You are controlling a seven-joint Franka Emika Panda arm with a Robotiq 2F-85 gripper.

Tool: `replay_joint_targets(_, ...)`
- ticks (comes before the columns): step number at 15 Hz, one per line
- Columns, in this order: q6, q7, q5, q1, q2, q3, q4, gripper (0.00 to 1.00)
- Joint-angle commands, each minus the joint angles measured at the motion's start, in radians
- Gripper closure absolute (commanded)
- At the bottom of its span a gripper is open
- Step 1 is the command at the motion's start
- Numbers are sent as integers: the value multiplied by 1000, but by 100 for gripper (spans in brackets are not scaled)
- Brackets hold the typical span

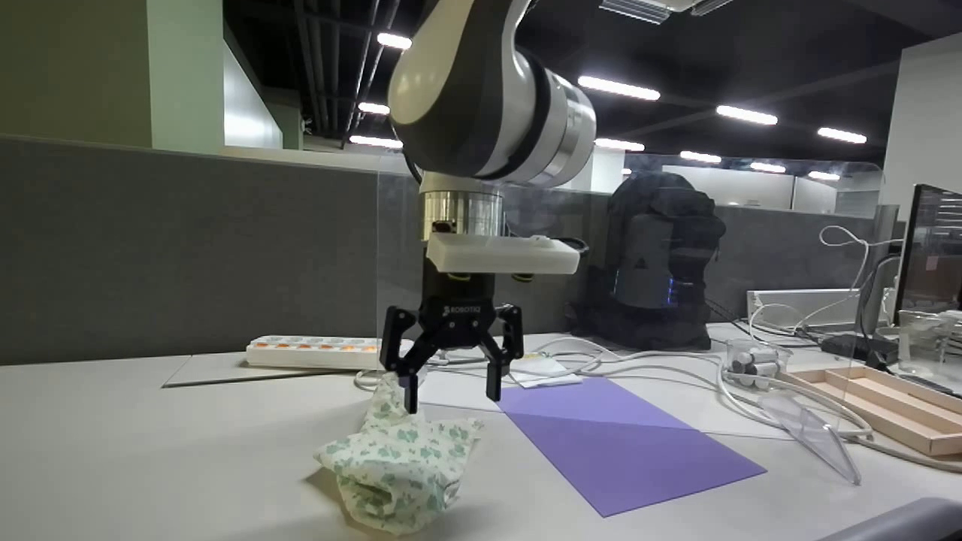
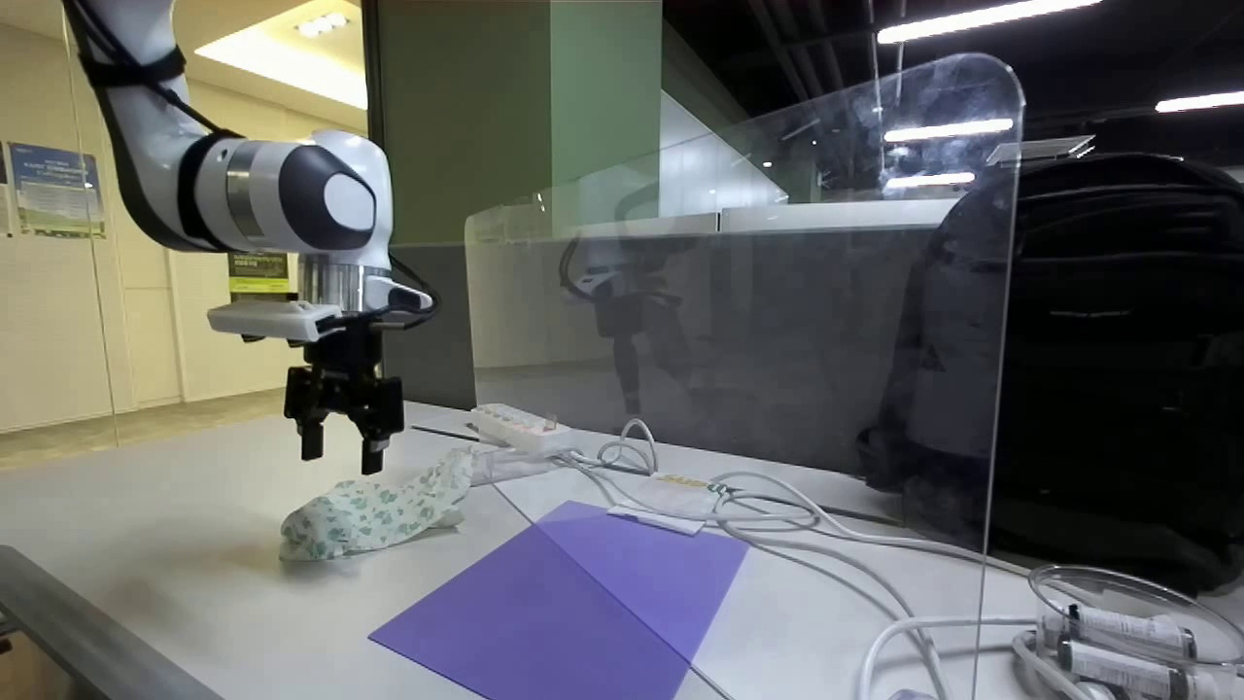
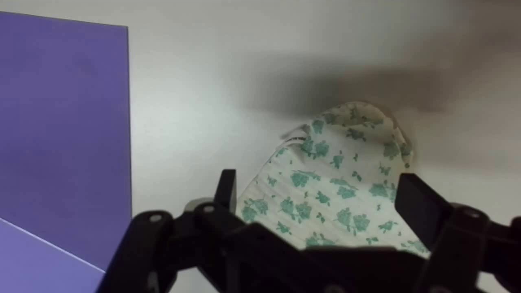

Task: Hang the cloth on the pane of glass

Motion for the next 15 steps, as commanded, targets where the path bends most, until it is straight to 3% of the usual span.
replay_joint_targets(1, 6, -49, 35, 41, 89, -12, 80, 0)
replay_joint_targets(9, -12, -80, 11, 112, 217, -45, 184, 0)
replay_joint_targets(10, -13, -86, 21, 113, 229, -44, 192, 25)
replay_joint_targets(11, -13, -89, 23, 117, 238, -47, 198, 25)
replay_joint_targets(15, -21, -104, 39, 115, 261, -39, 217, 54)
